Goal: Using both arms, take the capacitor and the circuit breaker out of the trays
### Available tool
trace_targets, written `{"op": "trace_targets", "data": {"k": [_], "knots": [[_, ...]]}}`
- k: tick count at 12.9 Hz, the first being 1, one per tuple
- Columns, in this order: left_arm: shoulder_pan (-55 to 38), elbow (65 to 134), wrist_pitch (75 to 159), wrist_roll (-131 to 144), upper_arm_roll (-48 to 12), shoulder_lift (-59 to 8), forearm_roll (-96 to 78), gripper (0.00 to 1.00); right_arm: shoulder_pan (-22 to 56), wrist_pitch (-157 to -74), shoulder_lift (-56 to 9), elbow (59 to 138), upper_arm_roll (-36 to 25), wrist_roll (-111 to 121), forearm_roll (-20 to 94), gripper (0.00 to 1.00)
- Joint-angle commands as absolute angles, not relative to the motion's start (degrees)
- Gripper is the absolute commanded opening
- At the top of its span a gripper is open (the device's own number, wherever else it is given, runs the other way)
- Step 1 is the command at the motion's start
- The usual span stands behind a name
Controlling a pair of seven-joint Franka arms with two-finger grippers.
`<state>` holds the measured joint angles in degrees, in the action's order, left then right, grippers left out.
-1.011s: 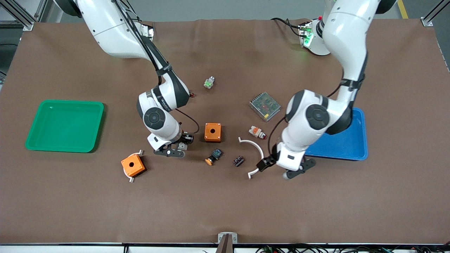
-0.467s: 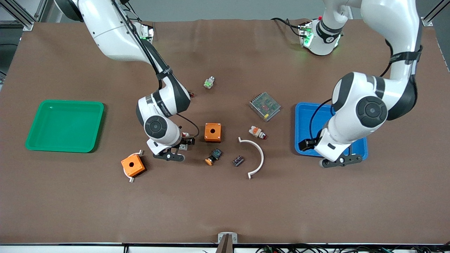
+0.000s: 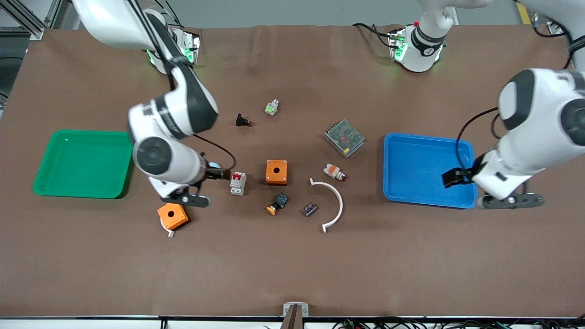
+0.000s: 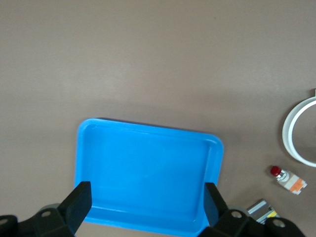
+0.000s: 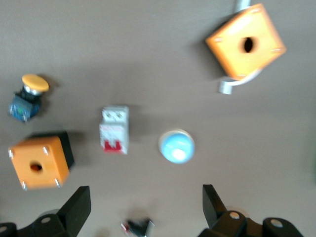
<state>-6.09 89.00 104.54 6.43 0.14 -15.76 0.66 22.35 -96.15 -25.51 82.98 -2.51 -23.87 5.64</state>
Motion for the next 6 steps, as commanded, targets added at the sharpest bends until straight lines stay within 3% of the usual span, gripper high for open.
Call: {"op": "trace_targets", "data": {"k": [1, 4, 6], "knots": [[-4.1, 90.1, 99.5, 3.4, -0.4, -10.0, 1.3, 1.0, 15.1, -92.9, -12.4, 91.9, -2.0, -16.0, 5.6, 1.0], [-3.5, 85.1, 95.3, 2.5, -0.4, -9.1, 1.5, 1.0, 11.3, -95.8, -1.3, 102.6, -2.0, -10.0, -0.3, 1.0], [-3.4, 80.9, 91.8, -1.0, -0.4, -10.0, 1.5, 1.0, 10.2, -97.6, 3.5, 105.6, -2.0, -9.8, -3.2, 1.0]]}}
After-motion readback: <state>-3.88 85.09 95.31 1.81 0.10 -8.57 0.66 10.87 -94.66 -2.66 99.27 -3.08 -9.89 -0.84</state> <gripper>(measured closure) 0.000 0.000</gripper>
